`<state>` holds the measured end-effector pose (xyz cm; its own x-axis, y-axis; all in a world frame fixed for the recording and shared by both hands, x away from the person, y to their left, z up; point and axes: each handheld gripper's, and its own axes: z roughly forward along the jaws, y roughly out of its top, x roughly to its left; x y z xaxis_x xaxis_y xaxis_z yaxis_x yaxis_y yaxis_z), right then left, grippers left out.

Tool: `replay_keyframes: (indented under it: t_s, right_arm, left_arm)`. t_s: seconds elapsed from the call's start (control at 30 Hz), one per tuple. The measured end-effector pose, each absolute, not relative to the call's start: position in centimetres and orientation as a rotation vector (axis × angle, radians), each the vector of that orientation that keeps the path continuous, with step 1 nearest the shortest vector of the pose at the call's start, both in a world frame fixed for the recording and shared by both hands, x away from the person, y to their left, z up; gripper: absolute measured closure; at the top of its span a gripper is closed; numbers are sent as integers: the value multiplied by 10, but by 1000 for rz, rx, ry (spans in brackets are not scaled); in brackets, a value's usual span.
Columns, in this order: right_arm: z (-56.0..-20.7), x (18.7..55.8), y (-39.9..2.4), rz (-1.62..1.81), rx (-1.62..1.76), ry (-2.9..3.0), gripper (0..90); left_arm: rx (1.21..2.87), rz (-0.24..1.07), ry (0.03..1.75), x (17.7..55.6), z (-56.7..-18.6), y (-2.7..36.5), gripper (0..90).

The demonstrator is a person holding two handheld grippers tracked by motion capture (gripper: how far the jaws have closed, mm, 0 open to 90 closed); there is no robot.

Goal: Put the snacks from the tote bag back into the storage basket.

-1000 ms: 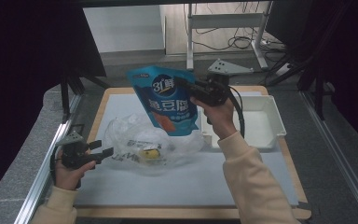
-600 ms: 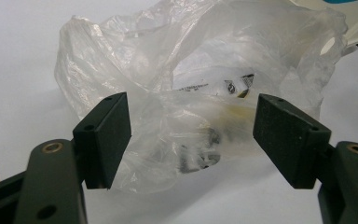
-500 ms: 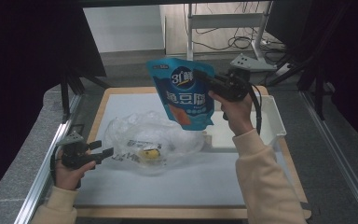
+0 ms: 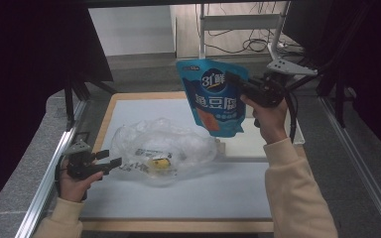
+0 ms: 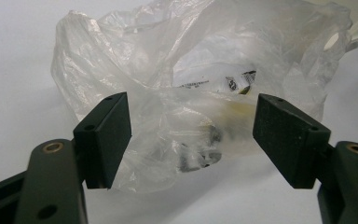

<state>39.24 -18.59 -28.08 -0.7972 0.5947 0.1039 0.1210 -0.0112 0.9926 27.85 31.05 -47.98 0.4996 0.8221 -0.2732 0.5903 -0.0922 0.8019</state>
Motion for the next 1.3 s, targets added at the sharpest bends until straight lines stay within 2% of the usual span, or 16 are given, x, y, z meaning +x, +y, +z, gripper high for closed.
replay_keyframes:
  t_s: [1.3]
  right_arm:
    - [-285,411,-248,1801,863,1836,878]
  left_arm:
    - [1799,302,1204,280,-484,312,282]
